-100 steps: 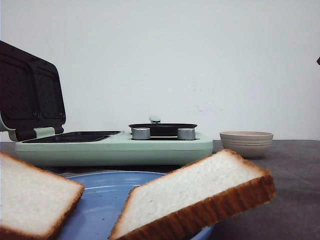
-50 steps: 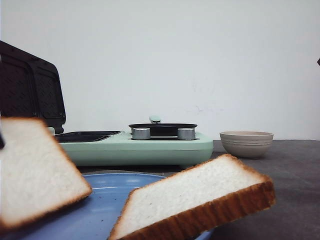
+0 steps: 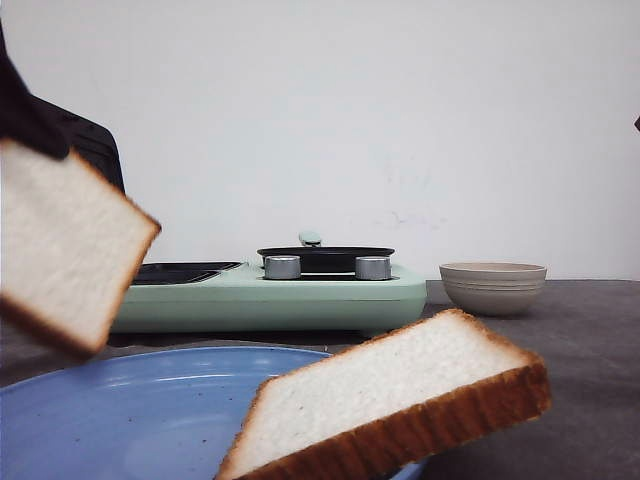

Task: Make breakfast with bread and shrimp
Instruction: 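Grasp the bread slice nearest the left gripper by its crust with the left gripper, then carry the bread slice with the left gripper and lower it onto the farther grill plate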

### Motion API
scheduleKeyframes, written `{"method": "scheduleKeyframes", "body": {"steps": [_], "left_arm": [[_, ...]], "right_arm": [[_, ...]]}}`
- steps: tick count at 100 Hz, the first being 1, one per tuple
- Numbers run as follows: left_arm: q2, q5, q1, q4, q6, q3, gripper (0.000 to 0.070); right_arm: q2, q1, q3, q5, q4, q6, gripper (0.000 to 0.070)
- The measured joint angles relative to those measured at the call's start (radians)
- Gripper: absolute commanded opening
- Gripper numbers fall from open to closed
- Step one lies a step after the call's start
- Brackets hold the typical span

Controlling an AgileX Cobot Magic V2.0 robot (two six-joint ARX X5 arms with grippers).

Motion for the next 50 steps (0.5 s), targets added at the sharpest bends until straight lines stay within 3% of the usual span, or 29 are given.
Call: {"method": "scheduleKeyframes", "body": {"steps": [50], "left_arm": [[0.005,-0.089,-0.003,0.17,0.025,0.0,0.0004]], "right_arm": [[0.0,0.0,0.0,0.0,0.0,0.0,0.028]]}}
